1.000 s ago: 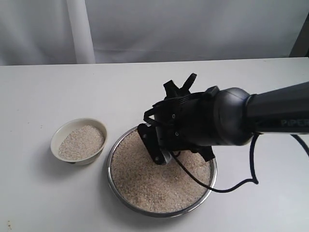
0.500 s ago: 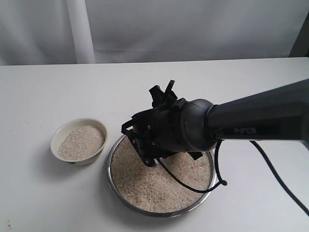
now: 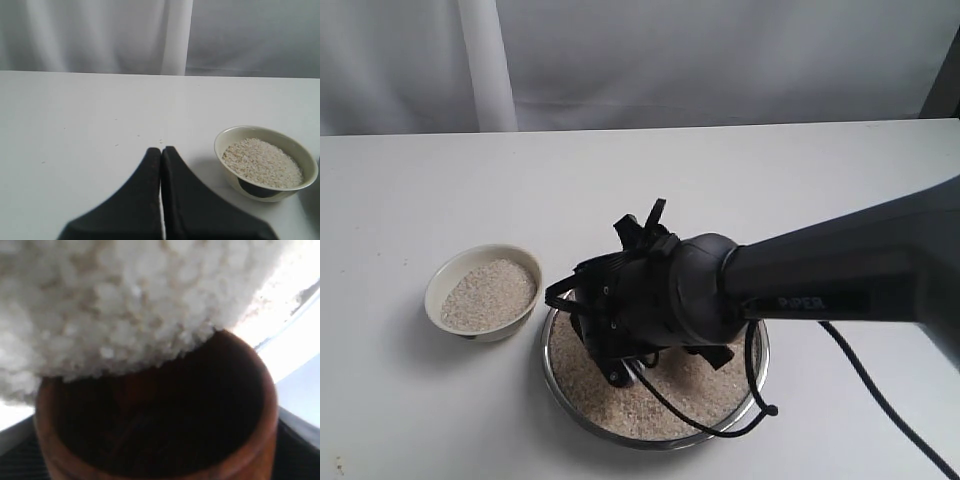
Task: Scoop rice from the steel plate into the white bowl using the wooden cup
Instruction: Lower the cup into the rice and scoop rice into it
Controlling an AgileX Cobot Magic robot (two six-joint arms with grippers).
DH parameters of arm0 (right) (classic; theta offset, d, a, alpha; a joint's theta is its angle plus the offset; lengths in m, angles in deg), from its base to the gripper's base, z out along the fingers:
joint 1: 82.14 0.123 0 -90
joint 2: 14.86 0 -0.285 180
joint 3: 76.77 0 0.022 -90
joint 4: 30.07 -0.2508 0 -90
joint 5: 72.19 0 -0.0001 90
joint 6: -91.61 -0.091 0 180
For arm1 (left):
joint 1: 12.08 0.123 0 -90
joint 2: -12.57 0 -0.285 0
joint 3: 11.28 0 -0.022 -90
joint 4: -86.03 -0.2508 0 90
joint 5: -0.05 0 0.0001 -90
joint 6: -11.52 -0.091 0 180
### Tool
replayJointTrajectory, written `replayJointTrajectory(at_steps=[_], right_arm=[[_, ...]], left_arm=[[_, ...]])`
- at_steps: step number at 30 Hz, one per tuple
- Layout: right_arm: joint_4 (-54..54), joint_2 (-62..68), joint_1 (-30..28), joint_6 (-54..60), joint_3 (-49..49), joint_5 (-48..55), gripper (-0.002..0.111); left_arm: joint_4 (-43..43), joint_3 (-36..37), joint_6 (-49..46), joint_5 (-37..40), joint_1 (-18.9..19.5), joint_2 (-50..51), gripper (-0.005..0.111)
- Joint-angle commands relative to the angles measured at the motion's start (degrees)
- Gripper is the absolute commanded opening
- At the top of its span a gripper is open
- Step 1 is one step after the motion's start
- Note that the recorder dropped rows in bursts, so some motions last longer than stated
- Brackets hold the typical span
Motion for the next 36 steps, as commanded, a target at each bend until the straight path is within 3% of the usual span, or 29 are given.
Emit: replayJointTrajectory(at_steps=[1, 36], right_arm=[[-4.14, -0.13, 0.18, 1.0, -0.12, 0.4, 0.0], [-15.81, -0.75, 1.91, -1.54, -0.12, -4.36, 0.0]], left_arm=[[0.26, -0.43, 0.14, -0.57, -0.21, -0.09, 0.0], [0.26, -0.43, 0.14, -0.57, -0.21, -0.09, 0.0]])
